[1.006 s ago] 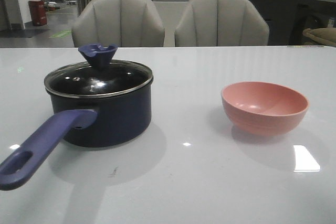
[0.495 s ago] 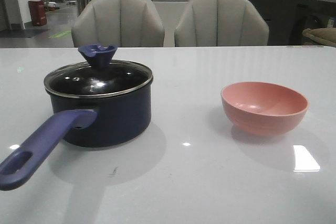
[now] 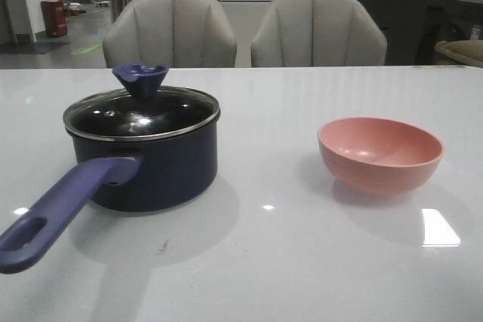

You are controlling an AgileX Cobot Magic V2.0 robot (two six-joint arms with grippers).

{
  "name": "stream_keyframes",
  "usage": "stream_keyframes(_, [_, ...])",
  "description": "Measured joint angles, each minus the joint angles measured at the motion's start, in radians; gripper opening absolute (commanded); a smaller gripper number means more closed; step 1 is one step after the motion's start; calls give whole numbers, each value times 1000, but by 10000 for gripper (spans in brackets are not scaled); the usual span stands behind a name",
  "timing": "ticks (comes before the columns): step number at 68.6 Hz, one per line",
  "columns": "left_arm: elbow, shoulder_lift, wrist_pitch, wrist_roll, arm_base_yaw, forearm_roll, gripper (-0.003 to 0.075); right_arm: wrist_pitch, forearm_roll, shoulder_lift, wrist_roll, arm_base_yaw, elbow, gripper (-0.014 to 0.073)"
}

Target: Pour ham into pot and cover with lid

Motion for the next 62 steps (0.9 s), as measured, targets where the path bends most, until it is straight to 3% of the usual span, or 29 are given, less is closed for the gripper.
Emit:
stream_keyframes(38, [0, 0, 0, 0, 0, 0, 119, 0, -4, 0, 0, 0, 9, 150])
stream_keyframes(44, [0, 0, 0, 0, 0, 0, 119, -15, -69, -2, 38, -8, 27, 150])
stream_keyframes(53, [0, 0, 0, 0, 0, 0, 119, -65, -252, -51, 223, -54, 83, 150])
stream_keyframes(62, [0, 0, 0, 0, 0, 0, 119, -95, -346, -118, 325, -69, 149, 150])
